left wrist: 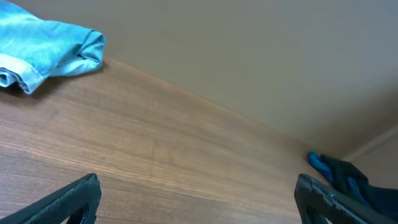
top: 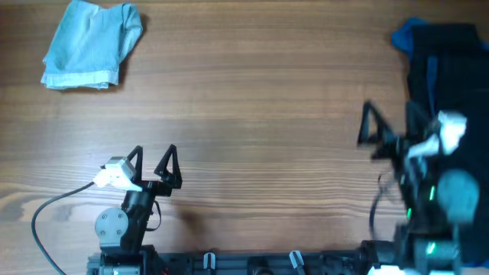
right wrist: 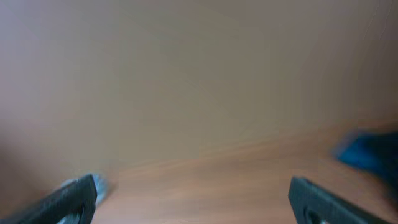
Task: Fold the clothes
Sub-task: 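Reach the right gripper to the dark trousers stack and grasp the top pair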
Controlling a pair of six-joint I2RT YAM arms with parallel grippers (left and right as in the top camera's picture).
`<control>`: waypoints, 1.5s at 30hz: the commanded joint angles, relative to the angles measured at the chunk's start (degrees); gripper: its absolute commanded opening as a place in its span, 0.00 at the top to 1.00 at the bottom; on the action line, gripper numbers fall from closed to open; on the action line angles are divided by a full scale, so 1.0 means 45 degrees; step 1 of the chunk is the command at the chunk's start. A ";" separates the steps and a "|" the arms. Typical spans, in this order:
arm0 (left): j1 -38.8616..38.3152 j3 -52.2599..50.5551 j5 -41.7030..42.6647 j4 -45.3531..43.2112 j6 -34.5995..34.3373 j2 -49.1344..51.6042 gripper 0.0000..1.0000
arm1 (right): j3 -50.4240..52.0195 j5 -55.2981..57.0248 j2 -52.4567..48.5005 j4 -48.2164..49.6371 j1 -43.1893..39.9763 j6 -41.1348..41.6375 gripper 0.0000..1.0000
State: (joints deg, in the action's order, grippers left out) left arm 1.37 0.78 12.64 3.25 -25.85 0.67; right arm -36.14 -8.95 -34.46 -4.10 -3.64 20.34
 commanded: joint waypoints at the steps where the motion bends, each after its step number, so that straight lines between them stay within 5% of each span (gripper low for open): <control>1: -0.0092 -0.0087 -0.0165 -0.0010 -0.0029 -0.0112 0.00 | -0.4017 0.2754 -0.4833 -0.2132 -0.0593 -0.1234 0.00; 7: -0.0092 -0.0087 -0.0165 -0.0010 -0.0029 -0.0112 0.00 | -1.1404 0.2905 -1.2730 -0.6256 -0.2783 -0.3755 0.00; 16: -0.0092 -0.0087 -0.0165 -0.0010 -0.0029 -0.0112 0.00 | -1.1783 0.4843 -1.7048 -0.3410 -0.4614 -0.4901 0.00; 19: -0.0092 -0.0087 -0.0160 -0.0010 -0.0024 -0.0112 0.00 | -1.1783 0.6091 -1.8355 -0.2477 -0.4624 -0.6674 0.01; 45: -0.0092 -0.0087 -0.0165 -0.0010 -0.0024 -0.0112 0.00 | -1.1778 0.5984 -2.0774 -0.1413 -0.5251 -0.8223 0.07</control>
State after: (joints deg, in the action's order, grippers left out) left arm 1.21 0.71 12.40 3.14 -25.87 0.69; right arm -88.03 18.02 -126.13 -10.59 -26.04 -16.82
